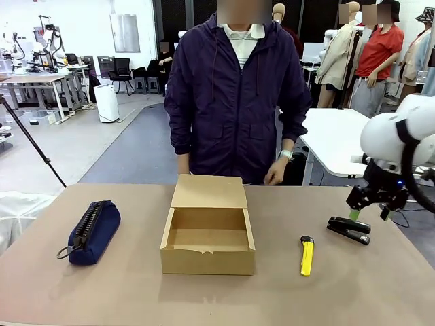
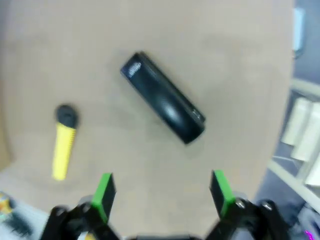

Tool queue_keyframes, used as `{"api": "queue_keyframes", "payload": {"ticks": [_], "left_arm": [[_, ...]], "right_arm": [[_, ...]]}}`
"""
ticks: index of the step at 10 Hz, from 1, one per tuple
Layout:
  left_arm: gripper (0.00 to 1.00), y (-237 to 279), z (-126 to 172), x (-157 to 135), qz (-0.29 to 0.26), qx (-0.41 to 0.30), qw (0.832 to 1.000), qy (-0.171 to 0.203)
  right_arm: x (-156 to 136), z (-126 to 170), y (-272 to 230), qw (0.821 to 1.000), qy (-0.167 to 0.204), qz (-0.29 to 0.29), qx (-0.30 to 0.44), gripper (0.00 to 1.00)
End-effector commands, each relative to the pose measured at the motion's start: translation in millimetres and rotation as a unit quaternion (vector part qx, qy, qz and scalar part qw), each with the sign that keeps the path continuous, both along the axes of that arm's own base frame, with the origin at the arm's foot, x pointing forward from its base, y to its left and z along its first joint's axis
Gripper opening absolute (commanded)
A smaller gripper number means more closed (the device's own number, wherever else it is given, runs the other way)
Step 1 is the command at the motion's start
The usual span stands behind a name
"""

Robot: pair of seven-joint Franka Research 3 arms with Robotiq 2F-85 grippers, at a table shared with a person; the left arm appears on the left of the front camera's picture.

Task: Pack the items into the box.
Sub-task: Pick up the item specified by the human and place it in the Mailer Box.

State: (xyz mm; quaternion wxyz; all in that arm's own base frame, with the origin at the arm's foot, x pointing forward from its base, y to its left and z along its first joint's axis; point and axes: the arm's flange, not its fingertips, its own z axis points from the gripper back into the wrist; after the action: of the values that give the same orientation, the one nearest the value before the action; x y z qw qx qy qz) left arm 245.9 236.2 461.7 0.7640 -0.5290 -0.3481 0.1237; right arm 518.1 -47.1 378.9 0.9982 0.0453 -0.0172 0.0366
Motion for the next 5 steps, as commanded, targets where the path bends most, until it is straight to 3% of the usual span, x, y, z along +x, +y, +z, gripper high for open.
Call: {"api": "queue_keyframes", "payload": {"ticks": [1,4,5], "left_arm": [[1.00,0.7,1.2,-0.3,0.000,-0.005,1.000,-0.013],[1.00,0.7,1.2,-0.3,0.000,-0.005,1.000,-0.013],[1.00,0.7,1.2,-0.3,0.000,-0.005,1.000,-0.013]], "right_arm": [[27.6,-1.8,-0.7,1.000,0.023,-0.020,-0.008,1.00],[17.6,-12.7,-1.6,1.000,0.011,-0.003,0.000,1.00],[29.5,-17.4,-3.6,1.000,0.013,-0.007,0.001,1.00]]}}
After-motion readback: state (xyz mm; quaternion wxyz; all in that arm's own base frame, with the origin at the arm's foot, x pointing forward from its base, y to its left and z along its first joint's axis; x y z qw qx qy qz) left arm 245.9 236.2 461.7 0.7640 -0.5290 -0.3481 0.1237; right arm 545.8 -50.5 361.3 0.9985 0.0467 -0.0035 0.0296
